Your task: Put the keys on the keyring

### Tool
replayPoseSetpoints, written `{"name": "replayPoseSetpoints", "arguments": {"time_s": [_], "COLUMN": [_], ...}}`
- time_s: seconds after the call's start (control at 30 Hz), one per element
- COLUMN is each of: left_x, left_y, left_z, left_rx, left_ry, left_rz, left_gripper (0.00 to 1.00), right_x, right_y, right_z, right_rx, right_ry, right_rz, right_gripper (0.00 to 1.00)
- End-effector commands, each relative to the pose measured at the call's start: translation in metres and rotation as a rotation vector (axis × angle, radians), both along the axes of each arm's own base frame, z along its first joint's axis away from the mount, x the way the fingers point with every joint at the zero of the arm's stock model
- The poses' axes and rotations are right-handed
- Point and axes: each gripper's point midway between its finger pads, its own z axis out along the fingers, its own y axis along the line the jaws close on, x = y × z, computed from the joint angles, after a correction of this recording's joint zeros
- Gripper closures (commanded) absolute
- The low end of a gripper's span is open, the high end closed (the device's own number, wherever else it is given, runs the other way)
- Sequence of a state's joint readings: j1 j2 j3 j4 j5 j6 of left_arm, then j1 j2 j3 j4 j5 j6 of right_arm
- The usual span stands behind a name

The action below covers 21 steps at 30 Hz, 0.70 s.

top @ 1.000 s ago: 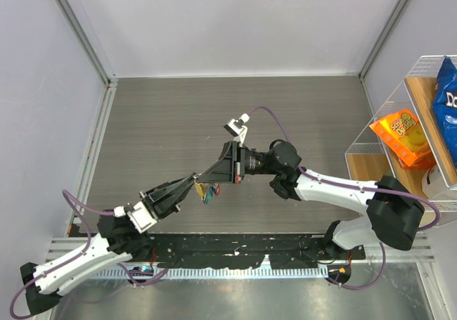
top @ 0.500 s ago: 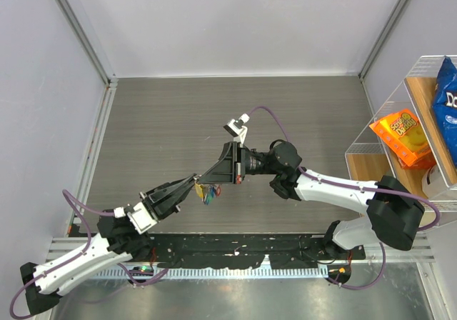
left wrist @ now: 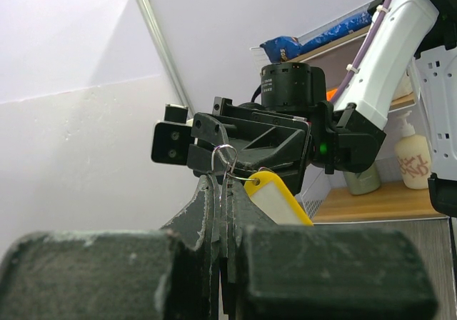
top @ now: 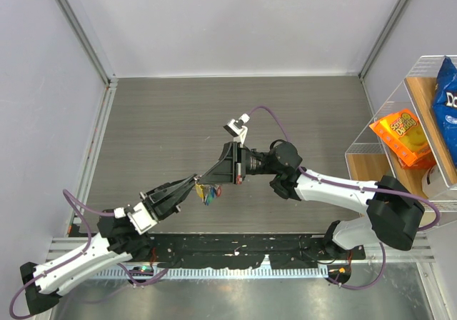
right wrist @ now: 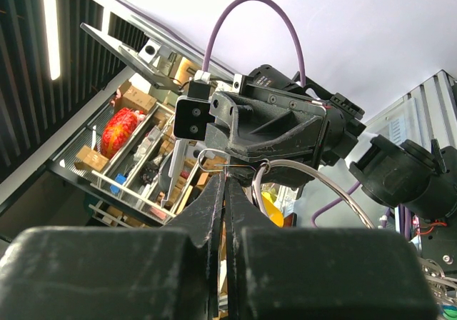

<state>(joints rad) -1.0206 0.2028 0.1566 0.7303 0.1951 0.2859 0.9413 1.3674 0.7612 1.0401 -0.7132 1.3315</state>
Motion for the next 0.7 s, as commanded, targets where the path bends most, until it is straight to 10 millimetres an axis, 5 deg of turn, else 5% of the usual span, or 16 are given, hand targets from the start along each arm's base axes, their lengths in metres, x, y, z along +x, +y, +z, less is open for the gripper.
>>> {"name": "replayPoseSetpoints", "arguments": {"time_s": [0.0,0.67], "left_x": [-0.010,-0.004], "left_y": [-0.006,-0.010], "left_z": [0.000,-0.013], "left_rx": [0.011,0.037], "left_ry": [-0.033,-0.017], "left_rz": [-0.055,-0.033], "left_gripper": [1.00,1.00], "right_x": [0.000,-0.003], "right_y": [-0.006,-0.011], "right_z": [0.042,0.070], "right_rx": [0.121,0.165], "right_ry": [-0.071,-0.098], "right_rz": [-0.038,-0.033], "right_gripper": [0.94,0.94]}}
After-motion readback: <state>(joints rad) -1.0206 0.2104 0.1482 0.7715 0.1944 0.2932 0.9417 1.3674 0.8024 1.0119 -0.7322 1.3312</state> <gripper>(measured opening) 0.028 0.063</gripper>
